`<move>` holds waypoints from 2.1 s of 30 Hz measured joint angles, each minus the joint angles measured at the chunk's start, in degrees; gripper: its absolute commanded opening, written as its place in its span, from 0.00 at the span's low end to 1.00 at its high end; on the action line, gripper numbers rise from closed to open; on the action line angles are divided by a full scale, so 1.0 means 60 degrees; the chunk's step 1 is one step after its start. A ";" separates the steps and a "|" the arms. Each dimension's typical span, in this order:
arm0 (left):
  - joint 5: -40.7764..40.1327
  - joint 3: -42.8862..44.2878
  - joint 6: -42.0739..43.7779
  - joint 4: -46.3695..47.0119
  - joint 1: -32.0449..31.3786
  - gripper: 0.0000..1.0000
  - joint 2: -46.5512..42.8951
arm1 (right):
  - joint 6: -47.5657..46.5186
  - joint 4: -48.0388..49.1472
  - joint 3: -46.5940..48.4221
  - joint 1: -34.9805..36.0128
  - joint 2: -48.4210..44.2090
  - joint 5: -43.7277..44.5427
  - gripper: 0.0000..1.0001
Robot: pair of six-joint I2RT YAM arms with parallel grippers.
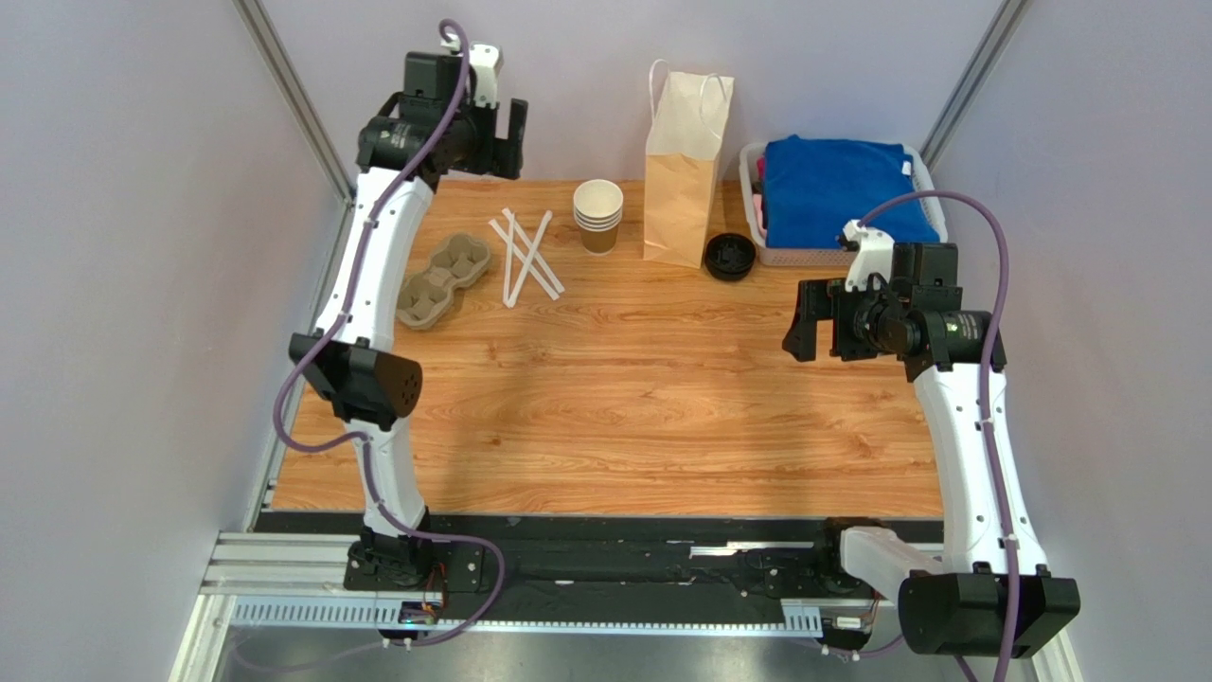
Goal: Pack the takeout coffee
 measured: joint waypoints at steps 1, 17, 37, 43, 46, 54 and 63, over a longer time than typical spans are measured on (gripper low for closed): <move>-0.0076 0.0219 -0.0091 0.0124 -0.0109 0.95 0.0302 | 0.0004 -0.0004 0.0000 -0.0015 0.0051 -0.0004 1.00; -0.1082 0.0627 -0.0852 0.3359 -0.1450 0.59 0.3260 | 0.0000 -0.0007 0.0029 -0.0073 0.0911 0.0007 1.00; -0.1060 0.0627 -0.0860 0.3931 -0.1548 0.45 0.4422 | 0.0000 0.0102 -0.0004 -0.0073 0.1209 0.0004 1.00; -0.1060 0.0627 -0.0852 0.4018 -0.1577 0.43 0.4674 | 0.0000 0.0109 -0.0007 -0.0076 0.1209 0.0004 1.00; -0.1096 0.0627 -0.0852 0.4033 -0.1603 0.42 0.4790 | 0.0000 0.0120 -0.0007 -0.0076 0.1209 0.0004 1.00; -0.1206 0.0627 -0.0871 0.4044 -0.1614 0.24 0.4962 | 0.0000 0.0131 -0.0022 -0.0073 0.1209 0.0000 1.00; -0.1257 0.0627 -0.0871 0.4076 -0.1617 0.00 0.4962 | 0.0000 0.0135 -0.0138 -0.0076 0.1209 0.0000 1.00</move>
